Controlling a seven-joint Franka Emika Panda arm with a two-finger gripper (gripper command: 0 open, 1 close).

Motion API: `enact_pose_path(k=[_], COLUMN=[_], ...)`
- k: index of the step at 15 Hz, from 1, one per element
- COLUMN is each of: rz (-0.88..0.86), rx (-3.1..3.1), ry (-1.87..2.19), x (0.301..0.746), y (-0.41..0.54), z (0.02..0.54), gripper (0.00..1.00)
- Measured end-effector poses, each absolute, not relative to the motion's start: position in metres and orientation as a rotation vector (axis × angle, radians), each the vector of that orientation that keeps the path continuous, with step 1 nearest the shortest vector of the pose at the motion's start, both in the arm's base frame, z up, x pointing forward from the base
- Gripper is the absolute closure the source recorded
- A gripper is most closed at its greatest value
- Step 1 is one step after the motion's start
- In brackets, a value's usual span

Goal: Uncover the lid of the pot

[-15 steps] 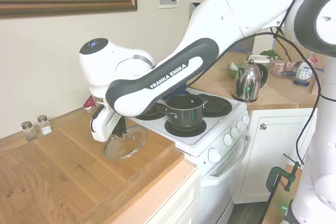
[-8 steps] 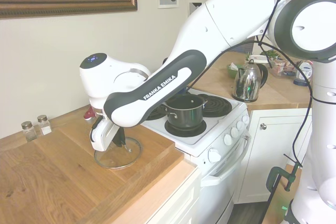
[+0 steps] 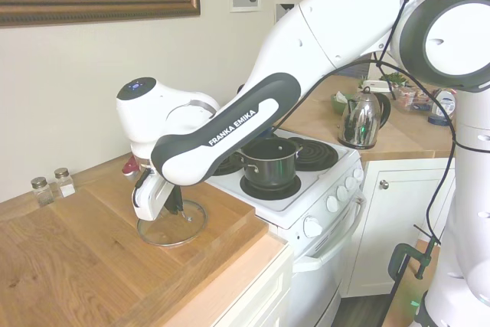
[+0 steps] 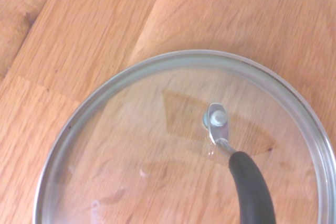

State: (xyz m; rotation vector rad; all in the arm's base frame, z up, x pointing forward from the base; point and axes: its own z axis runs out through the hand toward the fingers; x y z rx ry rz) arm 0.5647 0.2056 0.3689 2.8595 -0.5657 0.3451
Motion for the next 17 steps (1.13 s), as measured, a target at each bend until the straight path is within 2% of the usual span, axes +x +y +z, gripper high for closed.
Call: enact_pose_path(k=[12, 17], rz=[0.327, 0.398], rx=[2.852, 2.899], ry=[-0.564, -0.612], x=[0.568, 0.567], y=[0.201, 0.184], z=[0.371, 0.424], gripper=[0.00, 0.00])
